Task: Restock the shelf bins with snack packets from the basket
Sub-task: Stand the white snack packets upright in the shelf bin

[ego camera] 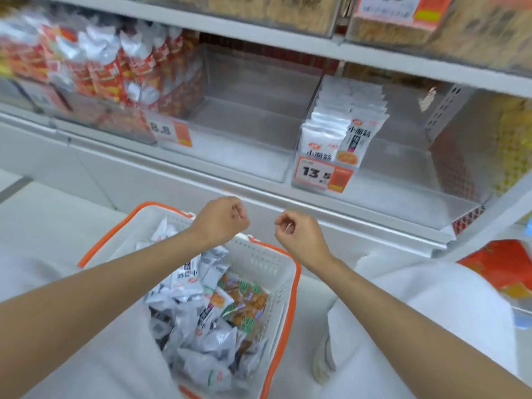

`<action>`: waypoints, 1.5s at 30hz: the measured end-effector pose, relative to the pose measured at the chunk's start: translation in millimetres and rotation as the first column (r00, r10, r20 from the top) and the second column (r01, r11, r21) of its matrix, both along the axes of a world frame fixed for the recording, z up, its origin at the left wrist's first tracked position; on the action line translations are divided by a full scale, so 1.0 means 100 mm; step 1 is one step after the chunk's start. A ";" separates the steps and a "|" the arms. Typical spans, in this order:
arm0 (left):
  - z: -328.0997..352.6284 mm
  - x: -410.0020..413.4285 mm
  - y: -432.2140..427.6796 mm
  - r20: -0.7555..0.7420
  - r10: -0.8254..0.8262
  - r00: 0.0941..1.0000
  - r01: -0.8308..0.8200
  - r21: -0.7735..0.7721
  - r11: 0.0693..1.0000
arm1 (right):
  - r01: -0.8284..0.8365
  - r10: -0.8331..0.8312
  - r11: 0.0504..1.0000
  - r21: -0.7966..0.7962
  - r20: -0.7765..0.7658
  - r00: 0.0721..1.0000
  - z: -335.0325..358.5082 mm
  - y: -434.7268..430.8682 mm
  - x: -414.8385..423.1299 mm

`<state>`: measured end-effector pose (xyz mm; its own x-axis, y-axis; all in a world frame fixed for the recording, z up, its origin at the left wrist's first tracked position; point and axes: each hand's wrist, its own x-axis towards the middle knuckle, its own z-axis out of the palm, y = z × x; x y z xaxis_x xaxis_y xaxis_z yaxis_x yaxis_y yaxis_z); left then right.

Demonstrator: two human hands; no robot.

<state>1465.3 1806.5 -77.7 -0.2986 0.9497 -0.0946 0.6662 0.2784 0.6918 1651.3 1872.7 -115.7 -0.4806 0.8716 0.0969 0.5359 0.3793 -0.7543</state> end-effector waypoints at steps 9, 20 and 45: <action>-0.73 -0.09 -0.20 -0.119 -0.295 0.948 0.207 -0.474 0.856 | -0.287 0.521 0.845 -0.452 0.572 0.633 -1.23 -0.33 -0.17; -0.80 0.03 -0.28 -0.104 -0.364 0.925 0.246 -0.567 0.786 | -0.598 0.706 0.557 -0.576 0.708 -0.024 -1.74 -1.16 -0.31; -0.79 -0.14 -0.48 -0.200 -0.338 0.920 0.108 -0.698 0.708 | -0.490 0.569 0.731 -0.475 0.821 0.053 -2.12 -0.44 -0.30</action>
<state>1450.9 1758.2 -156.6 -0.2079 0.7144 -0.6681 0.9040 0.4013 0.1478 1620.8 1828.8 -327.5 -0.5369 0.3274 -0.7775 0.4991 0.8663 0.0201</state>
